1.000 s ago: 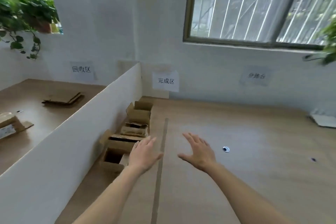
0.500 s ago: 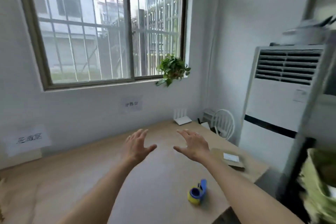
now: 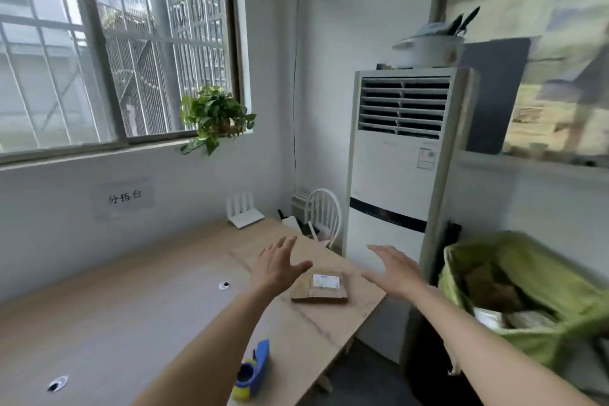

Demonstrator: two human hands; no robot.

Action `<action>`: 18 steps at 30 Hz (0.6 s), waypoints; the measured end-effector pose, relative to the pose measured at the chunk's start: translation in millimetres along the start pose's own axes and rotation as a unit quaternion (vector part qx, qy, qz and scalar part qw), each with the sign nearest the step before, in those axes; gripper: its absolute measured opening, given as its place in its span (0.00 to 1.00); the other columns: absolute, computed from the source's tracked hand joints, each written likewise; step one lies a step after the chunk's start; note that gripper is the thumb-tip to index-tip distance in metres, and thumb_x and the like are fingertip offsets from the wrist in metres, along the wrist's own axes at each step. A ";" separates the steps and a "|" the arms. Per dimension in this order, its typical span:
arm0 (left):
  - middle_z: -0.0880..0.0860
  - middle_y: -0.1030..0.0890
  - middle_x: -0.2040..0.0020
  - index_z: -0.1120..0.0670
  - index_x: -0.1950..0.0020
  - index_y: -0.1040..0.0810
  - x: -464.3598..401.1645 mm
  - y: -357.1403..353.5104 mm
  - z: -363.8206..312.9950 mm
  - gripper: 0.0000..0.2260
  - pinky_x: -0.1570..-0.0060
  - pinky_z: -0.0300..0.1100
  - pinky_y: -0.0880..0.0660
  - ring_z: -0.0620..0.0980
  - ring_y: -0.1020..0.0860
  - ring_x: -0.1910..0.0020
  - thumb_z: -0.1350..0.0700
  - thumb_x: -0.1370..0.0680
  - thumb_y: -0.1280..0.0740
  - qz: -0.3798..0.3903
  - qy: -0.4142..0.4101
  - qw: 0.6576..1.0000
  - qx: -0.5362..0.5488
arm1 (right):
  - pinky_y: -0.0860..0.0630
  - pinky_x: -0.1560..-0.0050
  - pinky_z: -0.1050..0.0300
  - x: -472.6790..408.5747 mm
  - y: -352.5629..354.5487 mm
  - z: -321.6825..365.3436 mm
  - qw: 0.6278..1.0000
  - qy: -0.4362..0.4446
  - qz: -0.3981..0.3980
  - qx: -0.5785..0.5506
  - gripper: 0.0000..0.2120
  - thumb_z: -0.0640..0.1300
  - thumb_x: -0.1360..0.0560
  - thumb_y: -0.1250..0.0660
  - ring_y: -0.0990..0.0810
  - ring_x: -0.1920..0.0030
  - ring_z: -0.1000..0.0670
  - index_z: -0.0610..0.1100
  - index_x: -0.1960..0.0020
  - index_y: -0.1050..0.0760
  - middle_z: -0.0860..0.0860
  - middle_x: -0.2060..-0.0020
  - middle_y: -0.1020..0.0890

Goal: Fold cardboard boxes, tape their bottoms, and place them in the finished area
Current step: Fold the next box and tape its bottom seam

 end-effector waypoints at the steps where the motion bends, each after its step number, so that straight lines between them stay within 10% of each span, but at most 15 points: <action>1: 0.53 0.41 0.18 0.48 0.18 0.43 -13.5 -10.9 -7.7 0.37 0.24 0.50 0.41 0.54 0.39 0.21 0.33 0.22 0.37 0.007 -0.003 1.000 -0.001 | 0.35 0.26 0.50 -8.2 -2.0 -14.5 1.000 -0.008 0.003 -0.005 0.38 0.68 0.26 0.37 0.36 0.24 0.50 0.57 0.21 0.42 0.54 0.22 0.36; 18: 0.55 0.37 0.20 0.49 0.18 0.41 -318.5 -230.4 36.8 0.37 0.25 0.52 0.39 0.56 0.37 0.22 0.34 0.22 0.35 0.096 0.063 0.992 0.055 | 0.33 0.29 0.46 -301.4 -134.2 -127.2 0.990 -0.069 0.115 -0.036 0.38 0.67 0.25 0.37 0.37 0.23 0.49 0.57 0.20 0.45 0.56 0.21 0.40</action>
Point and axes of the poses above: each hand's wrist, its own x-axis away from the middle knuckle, its own y-axis out of the back of the hand, z = x × y, the point moved 7 cm from there along -x, towards the middle knuckle
